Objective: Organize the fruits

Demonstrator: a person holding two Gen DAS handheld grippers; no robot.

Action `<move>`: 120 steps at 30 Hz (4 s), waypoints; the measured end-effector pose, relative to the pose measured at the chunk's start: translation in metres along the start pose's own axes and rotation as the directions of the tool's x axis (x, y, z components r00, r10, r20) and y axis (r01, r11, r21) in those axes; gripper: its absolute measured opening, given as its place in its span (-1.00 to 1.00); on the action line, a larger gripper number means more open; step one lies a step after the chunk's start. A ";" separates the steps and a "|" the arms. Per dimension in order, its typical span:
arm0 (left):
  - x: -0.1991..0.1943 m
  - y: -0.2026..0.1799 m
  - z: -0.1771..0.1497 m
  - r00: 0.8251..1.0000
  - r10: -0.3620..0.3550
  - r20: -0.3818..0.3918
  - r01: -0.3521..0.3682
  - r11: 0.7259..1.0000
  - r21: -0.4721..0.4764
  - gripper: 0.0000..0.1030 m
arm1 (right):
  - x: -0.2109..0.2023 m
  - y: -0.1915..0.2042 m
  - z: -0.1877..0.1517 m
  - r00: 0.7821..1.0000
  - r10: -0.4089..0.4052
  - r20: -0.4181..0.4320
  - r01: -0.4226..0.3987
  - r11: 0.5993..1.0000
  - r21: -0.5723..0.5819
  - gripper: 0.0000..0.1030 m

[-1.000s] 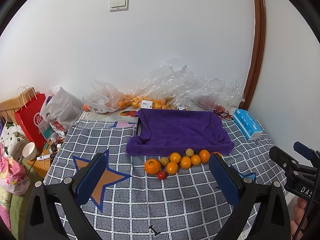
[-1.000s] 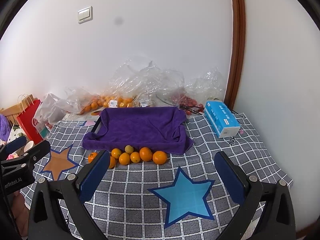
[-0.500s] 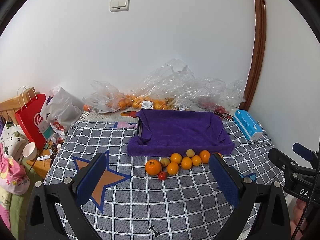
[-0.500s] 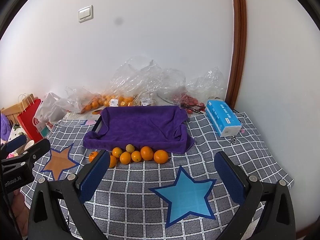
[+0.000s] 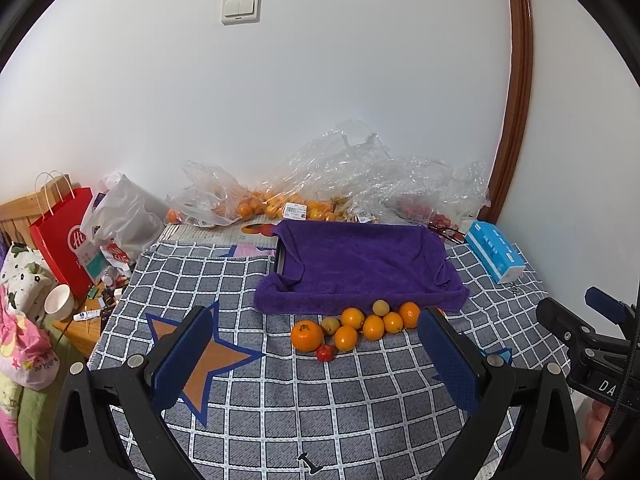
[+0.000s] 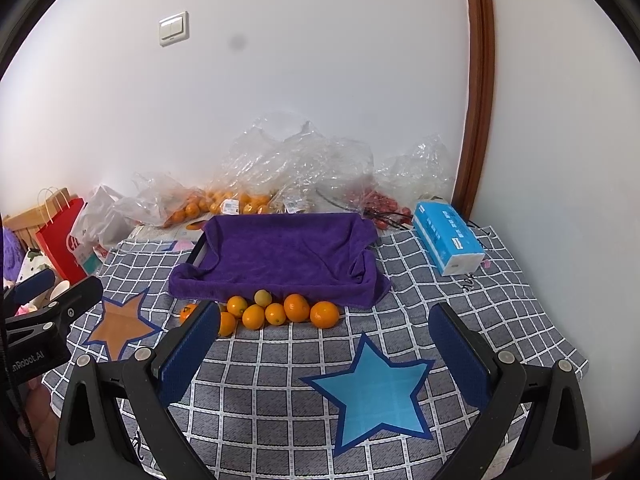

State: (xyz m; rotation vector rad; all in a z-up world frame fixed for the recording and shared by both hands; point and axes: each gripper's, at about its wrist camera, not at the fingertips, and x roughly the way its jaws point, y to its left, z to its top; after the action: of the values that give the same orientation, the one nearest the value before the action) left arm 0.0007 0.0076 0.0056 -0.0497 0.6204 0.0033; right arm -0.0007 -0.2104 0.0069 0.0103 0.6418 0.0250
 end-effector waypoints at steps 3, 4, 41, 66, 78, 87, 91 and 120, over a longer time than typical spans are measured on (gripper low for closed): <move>0.000 0.000 0.001 1.000 0.000 0.001 0.000 1.000 0.000 0.99 | -0.001 0.001 0.000 1.000 0.000 0.001 0.000 1.000 0.000 0.98; 0.000 0.000 0.000 1.000 0.000 0.001 0.000 1.000 0.000 0.99 | -0.001 0.001 0.000 1.000 0.000 0.001 0.000 1.000 0.001 0.98; 0.037 0.018 0.008 0.999 0.035 -0.032 -0.036 0.999 -0.035 0.99 | 0.037 -0.008 0.006 0.999 -0.006 -0.041 0.007 0.999 0.040 0.99; 0.174 0.063 -0.030 0.953 0.056 -0.299 -0.067 0.997 -0.026 0.91 | 0.205 -0.021 -0.042 0.953 0.040 -0.300 -0.031 0.999 0.034 0.59; 0.192 0.070 -0.046 0.936 -0.005 -0.351 -0.013 0.999 -0.051 0.91 | 0.241 -0.014 -0.048 0.941 0.037 -0.336 -0.042 0.999 -0.007 0.25; 0.202 0.044 -0.044 0.927 -0.091 -0.363 0.083 0.996 -0.038 0.78 | 0.240 -0.019 -0.047 0.939 0.077 -0.335 -0.086 0.996 -0.010 0.20; 0.211 0.038 -0.047 0.915 -0.100 -0.391 0.089 0.995 -0.046 0.62 | 0.239 -0.017 -0.049 0.939 0.083 -0.334 -0.098 0.995 -0.027 0.15; 0.204 0.030 -0.042 0.904 -0.168 -0.394 0.149 0.986 -0.078 -0.19 | 0.208 -0.024 -0.042 0.948 0.097 -0.303 -0.107 0.994 -0.015 -0.23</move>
State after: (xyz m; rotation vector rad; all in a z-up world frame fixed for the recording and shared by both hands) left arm 0.1416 0.0331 -0.1483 -0.1484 1.0261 -0.1547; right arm 0.1416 -0.2289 -0.1517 0.0091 0.9470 0.1389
